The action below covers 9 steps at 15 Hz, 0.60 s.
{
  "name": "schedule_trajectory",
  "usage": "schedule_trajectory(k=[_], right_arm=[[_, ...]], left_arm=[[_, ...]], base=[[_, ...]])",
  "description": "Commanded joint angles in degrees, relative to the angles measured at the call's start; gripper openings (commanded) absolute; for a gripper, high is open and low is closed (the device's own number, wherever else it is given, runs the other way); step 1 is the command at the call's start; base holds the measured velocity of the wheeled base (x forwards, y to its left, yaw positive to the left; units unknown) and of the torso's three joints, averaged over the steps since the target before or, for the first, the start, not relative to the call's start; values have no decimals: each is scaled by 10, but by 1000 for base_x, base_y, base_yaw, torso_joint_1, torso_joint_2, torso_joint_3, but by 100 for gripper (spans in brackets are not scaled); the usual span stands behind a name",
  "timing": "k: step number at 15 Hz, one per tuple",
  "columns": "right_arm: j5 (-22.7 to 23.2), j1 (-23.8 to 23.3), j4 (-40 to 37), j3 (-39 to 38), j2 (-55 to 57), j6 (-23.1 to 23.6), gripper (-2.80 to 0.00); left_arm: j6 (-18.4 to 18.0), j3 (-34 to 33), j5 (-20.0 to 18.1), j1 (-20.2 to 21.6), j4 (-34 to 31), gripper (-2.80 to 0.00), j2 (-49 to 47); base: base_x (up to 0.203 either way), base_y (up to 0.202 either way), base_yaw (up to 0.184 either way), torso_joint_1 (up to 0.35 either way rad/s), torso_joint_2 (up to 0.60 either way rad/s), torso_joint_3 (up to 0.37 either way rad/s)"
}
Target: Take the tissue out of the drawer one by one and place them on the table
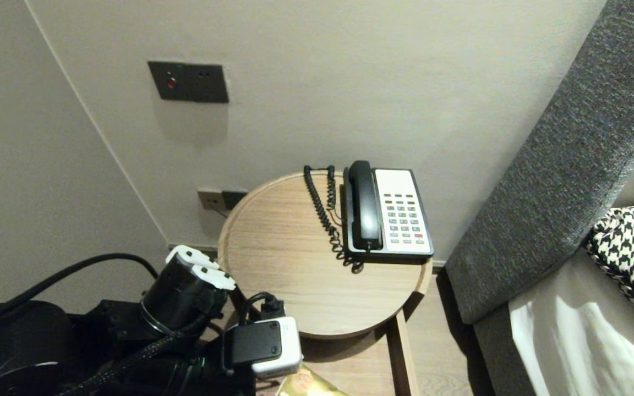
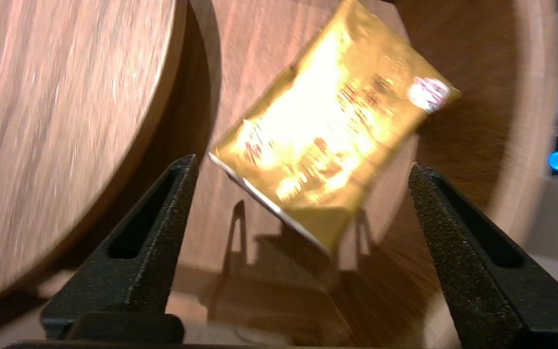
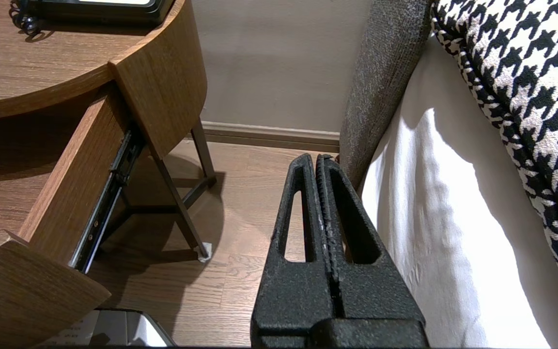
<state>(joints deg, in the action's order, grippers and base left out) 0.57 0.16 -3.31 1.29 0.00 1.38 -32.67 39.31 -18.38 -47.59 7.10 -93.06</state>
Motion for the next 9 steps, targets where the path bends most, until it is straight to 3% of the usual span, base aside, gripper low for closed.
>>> schedule_trajectory(k=[1,4,9], right_arm=[[0,0,0,0,1,0,-280],[0,0,0,0,1,0,-280],[0,0,0,0,1,0,-280]], left_arm=[[-7,-9,-1,0,20,0,-38],[-8,-10,0,-6,29,0,-61],[-8,-9,10,-18,111,0,-121]], base=[[0,0,0,0,0,0],[0,0,0,0,0,0],[0,0,0,0,0,0]])
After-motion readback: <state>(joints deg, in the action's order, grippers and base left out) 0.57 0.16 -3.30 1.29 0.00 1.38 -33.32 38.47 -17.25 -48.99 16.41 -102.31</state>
